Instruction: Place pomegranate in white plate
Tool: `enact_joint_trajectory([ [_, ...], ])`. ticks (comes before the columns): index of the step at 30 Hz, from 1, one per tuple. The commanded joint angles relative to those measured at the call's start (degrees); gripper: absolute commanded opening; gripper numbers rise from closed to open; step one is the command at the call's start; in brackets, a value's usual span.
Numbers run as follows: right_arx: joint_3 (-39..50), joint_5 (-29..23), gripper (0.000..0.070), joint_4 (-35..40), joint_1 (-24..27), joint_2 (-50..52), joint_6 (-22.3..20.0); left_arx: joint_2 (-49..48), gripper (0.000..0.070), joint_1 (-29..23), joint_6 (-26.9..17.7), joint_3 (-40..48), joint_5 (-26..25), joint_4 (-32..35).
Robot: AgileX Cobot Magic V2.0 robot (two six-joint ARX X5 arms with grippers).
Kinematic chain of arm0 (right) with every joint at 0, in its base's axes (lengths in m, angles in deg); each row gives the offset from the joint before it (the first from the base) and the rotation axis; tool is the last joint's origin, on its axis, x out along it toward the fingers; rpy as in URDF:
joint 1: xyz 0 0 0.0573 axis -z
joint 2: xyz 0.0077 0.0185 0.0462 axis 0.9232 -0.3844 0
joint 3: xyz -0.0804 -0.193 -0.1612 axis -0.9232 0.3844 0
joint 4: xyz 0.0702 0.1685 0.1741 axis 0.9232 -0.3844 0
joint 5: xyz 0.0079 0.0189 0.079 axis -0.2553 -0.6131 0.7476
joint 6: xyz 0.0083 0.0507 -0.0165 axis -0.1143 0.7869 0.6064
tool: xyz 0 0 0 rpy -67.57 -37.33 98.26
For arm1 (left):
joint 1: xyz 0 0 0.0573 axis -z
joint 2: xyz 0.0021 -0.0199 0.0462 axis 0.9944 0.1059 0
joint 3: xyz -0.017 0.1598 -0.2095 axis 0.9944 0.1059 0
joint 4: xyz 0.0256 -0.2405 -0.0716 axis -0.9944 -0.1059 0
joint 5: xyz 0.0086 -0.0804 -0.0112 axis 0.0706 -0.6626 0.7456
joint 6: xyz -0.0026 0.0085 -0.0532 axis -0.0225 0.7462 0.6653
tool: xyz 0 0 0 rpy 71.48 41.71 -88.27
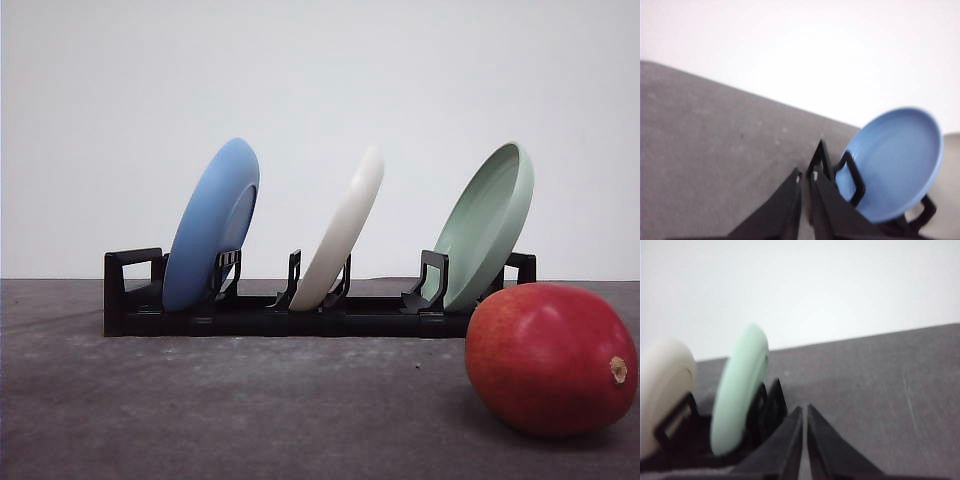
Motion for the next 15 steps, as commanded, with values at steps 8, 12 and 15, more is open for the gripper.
enact_joint_trajectory([
  [8,-15.8,0.0,0.0009,-18.2,0.1,-2.8,1.2,4.7,0.0012,0.0,-0.9,-14.7,0.9,-13.9],
  [12,-21.1,0.6,0.0009,-25.0,0.1,-6.9,0.7,9.6,0.0012,0.0,-1.8,-21.3,0.9,-21.7],
  [15,-23.4,4.0,0.0009,-26.6,0.1,-10.3,-1.7,13.8,0.0012,0.0,-3.8,-25.7,0.2,-27.2],
])
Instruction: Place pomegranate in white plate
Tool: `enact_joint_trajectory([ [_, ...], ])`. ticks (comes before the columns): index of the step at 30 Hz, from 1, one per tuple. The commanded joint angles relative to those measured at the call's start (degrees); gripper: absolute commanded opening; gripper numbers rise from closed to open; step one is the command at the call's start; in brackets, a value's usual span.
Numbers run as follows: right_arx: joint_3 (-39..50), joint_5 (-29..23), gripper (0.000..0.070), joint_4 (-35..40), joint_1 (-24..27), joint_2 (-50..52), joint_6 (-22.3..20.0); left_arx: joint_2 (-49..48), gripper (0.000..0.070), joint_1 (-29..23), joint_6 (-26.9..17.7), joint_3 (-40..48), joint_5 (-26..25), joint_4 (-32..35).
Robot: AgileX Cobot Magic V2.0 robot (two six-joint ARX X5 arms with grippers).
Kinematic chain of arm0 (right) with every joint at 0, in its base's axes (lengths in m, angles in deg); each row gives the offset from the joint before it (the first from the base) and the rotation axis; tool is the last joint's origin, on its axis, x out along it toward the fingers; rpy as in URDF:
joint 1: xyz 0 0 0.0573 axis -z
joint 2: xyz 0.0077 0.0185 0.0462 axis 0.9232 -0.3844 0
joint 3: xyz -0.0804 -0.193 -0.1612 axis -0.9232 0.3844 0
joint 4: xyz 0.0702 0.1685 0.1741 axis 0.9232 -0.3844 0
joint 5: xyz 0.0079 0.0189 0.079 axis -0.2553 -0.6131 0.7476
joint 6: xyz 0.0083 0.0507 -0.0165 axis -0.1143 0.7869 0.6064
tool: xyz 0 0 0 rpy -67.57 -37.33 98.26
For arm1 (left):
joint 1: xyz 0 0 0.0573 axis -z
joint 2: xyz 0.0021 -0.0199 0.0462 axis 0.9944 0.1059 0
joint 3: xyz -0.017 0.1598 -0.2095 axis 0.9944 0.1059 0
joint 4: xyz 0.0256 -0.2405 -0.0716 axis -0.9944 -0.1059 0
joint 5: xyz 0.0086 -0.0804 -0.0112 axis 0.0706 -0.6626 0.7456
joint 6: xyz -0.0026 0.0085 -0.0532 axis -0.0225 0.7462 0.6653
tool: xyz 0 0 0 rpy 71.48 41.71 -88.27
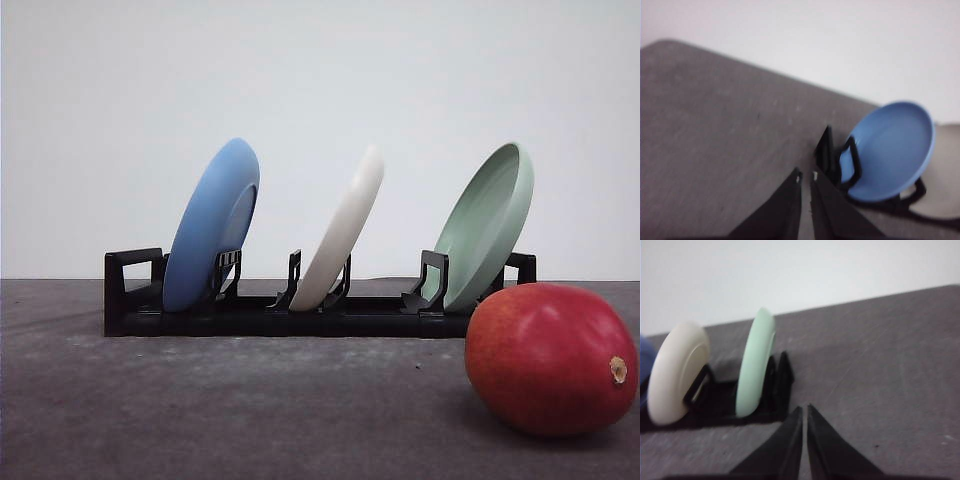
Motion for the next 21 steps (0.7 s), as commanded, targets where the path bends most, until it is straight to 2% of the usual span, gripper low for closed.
enact_joint_trajectory([
  [1,-1.4,2.4,0.0009,0.1,0.1,-1.9,-2.7,2.5,0.0012,0.0,-2.9,-2.8,-0.4,-2.5],
  [6,-2.0,9.1,0.0010,0.2,0.1,-7.8,-5.8,10.3,0.0012,0.0,-8.9,-9.1,-3.0,-10.2],
  [10,-2.0,11.0,0.0010,0.4,-0.1,-12.4,-8.7,16.1,0.0012,0.0,-11.7,-12.0,-7.4,-13.2],
  [14,-2.0,10.6,0.0010,1.3,-1.9,-15.0,-11.1,21.5,0.0012,0.7,-14.6,-13.4,-10.7,-13.6],
  [19,-2.0,8.4,0.0010,2.3,-7.5,-15.5,-14.2,26.1,0.0015,5.7,-17.4,-14.1,-10.6,-9.9],
  [21,-2.0,8.3,0.0010,2.7,-10.2,-15.5,-15.7,27.7,0.0016,8.3,-19.9,-14.1,-10.6,-7.4],
])
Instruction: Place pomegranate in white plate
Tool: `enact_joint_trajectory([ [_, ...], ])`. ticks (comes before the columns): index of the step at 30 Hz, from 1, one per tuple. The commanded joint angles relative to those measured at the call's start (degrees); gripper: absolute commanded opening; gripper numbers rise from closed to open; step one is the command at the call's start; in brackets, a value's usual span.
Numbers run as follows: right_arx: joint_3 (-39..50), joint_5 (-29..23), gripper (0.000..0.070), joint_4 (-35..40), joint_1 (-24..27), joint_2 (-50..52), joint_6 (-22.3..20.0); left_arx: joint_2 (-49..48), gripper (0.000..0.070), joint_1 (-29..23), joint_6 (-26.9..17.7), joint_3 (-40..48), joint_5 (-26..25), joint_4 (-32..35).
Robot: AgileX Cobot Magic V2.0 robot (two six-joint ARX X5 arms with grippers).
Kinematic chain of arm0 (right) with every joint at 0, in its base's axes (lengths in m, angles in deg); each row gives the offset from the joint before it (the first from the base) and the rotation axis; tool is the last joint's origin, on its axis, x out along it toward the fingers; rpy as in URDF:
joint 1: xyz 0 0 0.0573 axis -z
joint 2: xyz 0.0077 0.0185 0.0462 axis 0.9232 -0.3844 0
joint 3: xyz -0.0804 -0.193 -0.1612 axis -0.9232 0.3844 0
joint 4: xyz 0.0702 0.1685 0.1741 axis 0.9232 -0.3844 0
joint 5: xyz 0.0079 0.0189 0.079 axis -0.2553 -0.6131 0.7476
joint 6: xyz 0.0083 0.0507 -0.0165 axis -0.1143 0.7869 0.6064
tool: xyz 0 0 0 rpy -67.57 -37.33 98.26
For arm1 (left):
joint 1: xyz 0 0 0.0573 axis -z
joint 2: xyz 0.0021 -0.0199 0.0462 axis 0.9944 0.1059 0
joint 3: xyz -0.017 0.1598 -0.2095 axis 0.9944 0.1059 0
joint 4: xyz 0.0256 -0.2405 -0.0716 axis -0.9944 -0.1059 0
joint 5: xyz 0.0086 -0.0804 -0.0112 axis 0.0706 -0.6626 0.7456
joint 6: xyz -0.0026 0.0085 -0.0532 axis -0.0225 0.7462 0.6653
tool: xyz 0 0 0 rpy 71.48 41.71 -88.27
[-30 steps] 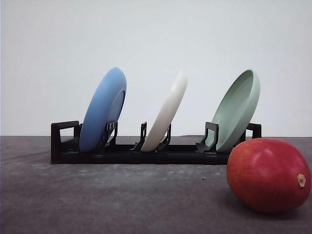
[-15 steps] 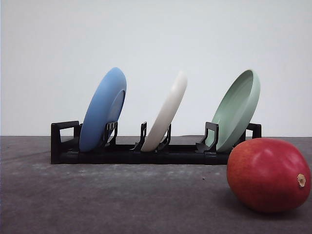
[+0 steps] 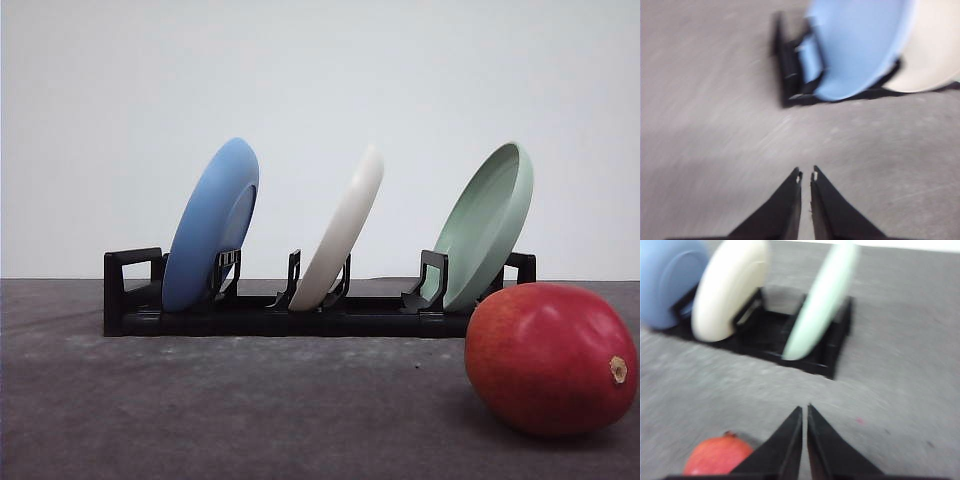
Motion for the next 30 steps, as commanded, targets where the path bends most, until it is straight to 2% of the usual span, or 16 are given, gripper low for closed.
enact_joint_trajectory([
  [1,-0.9,-0.2,0.0010,1.0,-2.1,-0.1,-3.2,1.2,0.0017,2.0,-5.1,-1.4,-0.2,2.4],
  [8,-0.9,-0.2,0.0010,1.1,-7.3,-0.1,-7.5,3.6,0.0029,9.6,-22.5,-1.5,-0.1,7.2],
  [10,-0.9,-0.2,0.0011,1.2,-7.5,-0.1,-7.7,3.6,0.0030,10.9,-25.0,-1.5,0.0,8.0],
  [12,-0.9,-0.2,0.0011,1.2,-7.6,-0.1,-7.7,3.6,0.0032,11.8,-25.2,-1.5,0.0,8.6],
  [13,-0.9,-0.2,0.0034,1.2,-7.6,-0.1,-7.7,3.6,0.0051,12.1,-25.0,-1.5,0.0,8.7],
  [14,-0.9,-0.3,0.0100,1.2,-7.6,-0.1,-7.7,3.6,0.0109,12.4,-24.4,-1.5,0.0,8.7],
  [16,-0.9,-0.7,0.0306,1.2,-7.6,-0.1,-7.6,3.6,0.0298,12.9,-22.1,-1.5,-0.1,9.0],
  [17,-0.9,-0.8,0.0377,1.2,-7.6,-0.1,-7.5,3.6,0.0370,13.1,-20.4,-1.5,-0.1,9.2],
  [18,-0.9,-0.8,0.0420,1.2,-7.6,0.0,-7.5,3.5,0.0416,13.4,-18.6,-1.5,-0.1,9.5],
  [22,-0.9,-0.8,0.0422,1.3,-7.6,0.1,-7.5,3.6,0.0418,15.3,-15.0,-1.5,-0.3,10.8],
  [30,-0.9,-0.6,0.0422,1.3,-7.6,0.1,-7.5,7.2,0.0418,22.9,-13.5,-1.5,0.0,19.7],
])
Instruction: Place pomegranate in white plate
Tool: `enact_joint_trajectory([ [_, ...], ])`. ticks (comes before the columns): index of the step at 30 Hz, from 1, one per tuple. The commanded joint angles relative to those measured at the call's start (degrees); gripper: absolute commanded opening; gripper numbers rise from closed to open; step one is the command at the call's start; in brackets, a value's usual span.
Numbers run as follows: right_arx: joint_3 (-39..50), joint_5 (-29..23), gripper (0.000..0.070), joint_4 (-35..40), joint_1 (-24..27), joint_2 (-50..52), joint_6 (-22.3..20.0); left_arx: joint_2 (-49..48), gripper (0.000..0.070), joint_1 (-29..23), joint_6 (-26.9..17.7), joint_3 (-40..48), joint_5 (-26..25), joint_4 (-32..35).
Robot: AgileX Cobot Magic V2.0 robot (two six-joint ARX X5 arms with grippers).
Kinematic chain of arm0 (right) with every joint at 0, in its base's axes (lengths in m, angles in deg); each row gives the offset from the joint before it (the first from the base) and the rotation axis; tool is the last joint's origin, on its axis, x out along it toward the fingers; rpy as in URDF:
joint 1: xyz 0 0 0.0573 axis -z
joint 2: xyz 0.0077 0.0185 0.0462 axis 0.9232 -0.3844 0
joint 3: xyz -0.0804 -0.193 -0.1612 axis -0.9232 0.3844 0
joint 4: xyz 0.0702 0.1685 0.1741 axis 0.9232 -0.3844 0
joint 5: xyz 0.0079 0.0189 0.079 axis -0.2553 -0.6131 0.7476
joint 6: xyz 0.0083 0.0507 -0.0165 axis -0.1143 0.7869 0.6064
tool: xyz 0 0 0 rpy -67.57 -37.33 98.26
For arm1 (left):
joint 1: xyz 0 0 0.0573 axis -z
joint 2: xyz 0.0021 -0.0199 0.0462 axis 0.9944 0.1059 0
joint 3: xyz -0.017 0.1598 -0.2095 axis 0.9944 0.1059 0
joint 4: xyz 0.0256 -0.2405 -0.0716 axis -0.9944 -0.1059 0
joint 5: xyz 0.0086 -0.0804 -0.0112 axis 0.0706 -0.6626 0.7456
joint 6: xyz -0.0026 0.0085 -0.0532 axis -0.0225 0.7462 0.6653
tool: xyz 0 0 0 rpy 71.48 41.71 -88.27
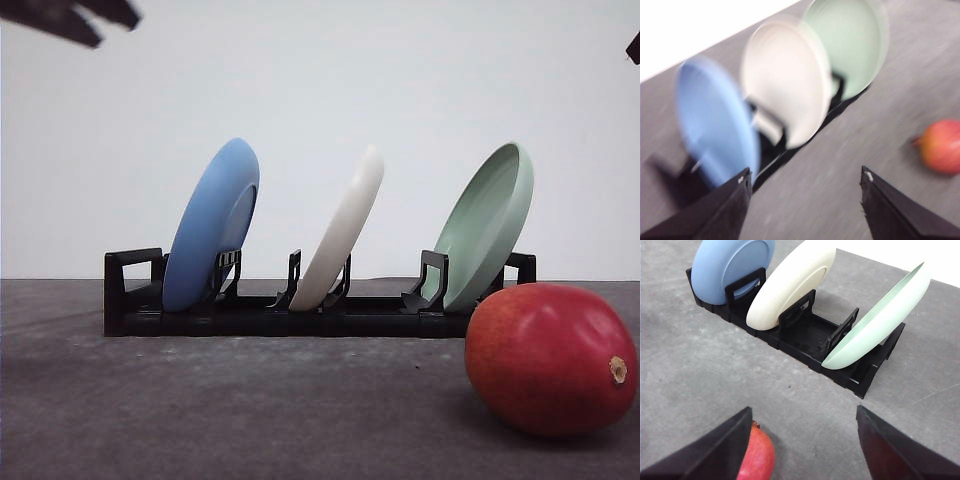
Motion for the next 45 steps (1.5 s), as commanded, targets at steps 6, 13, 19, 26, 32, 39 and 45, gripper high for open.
enact_joint_trajectory([
  [6,-0.9,0.2,0.0422,0.6,-0.3,-0.1,-0.2,7.4,0.0418,6.0,0.9,-1.0,3.2,8.8],
  [13,-0.9,0.0,0.0422,0.6,-0.3,-0.1,-0.2,18.0,0.0418,11.6,2.0,-1.0,7.4,21.8],
  [19,-0.9,0.0,0.0422,0.6,-0.3,-0.1,-0.2,27.4,0.0417,15.1,5.3,-1.6,13.2,33.1],
  [26,-0.9,0.0,0.0421,0.6,-0.3,-0.1,-0.2,37.5,0.0385,16.7,7.2,-6.1,19.8,37.4],
  [32,-0.9,0.0,0.0422,0.6,-0.3,-0.1,-0.2,45.2,0.0386,16.5,7.2,-10.7,22.6,37.4],
  [39,-0.9,0.0,0.0421,0.6,-0.3,-0.1,-0.2,51.4,0.0386,16.2,7.2,-14.3,23.4,37.5],
  [45,-0.9,0.0,0.0421,0.6,-0.3,-0.1,-0.2,53.3,0.0383,15.8,7.2,-15.1,24.3,37.9],
])
